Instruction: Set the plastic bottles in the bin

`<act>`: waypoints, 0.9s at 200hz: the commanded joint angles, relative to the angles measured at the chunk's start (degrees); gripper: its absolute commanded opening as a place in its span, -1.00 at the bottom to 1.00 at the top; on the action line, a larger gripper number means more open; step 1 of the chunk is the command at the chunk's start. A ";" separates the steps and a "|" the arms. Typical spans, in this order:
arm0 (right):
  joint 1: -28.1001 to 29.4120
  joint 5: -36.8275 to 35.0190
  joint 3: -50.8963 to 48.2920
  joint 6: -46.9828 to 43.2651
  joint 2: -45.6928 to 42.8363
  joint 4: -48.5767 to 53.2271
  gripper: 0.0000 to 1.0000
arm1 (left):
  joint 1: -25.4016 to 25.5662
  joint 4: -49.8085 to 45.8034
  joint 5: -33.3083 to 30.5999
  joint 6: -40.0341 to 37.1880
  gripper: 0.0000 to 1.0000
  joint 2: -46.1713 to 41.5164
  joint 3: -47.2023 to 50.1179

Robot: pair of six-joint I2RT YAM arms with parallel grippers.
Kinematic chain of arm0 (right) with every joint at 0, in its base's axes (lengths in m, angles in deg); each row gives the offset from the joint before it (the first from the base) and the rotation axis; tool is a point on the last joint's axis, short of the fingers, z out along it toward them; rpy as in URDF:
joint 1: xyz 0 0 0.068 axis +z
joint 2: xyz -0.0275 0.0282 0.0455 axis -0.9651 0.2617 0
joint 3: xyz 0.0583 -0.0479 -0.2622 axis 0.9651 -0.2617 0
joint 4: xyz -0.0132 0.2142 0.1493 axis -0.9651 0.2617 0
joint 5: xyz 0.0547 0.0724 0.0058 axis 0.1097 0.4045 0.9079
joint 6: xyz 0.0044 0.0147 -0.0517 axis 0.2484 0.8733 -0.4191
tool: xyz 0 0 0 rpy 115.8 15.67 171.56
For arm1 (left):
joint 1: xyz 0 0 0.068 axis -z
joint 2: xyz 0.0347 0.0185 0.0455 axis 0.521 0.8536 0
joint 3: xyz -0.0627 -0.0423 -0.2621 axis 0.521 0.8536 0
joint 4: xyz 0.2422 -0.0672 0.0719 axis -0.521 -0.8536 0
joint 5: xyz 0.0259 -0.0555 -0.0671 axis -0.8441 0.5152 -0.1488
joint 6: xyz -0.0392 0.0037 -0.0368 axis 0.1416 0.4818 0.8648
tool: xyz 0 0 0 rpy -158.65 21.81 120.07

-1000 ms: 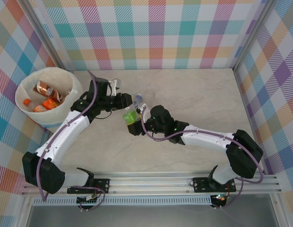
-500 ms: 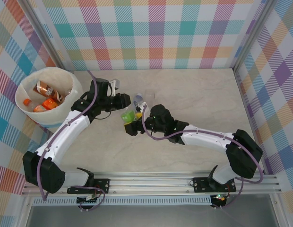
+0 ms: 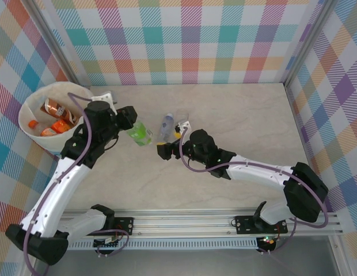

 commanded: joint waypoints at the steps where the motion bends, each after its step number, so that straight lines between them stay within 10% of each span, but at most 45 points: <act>1: -0.49 -5.99 -0.87 1.82 -0.86 -1.36 0.99 | -0.79 -1.15 -11.66 -0.32 -1.00 -2.83 -2.15; 86: -0.49 -5.67 0.84 2.47 -0.30 2.41 0.99 | -8.72 7.37 -35.03 -12.84 -1.00 -1.30 -13.38; 180: -0.45 -7.09 -0.58 3.15 -2.65 4.89 1.00 | -37.67 -3.19 -6.95 -2.25 -1.00 10.80 -21.91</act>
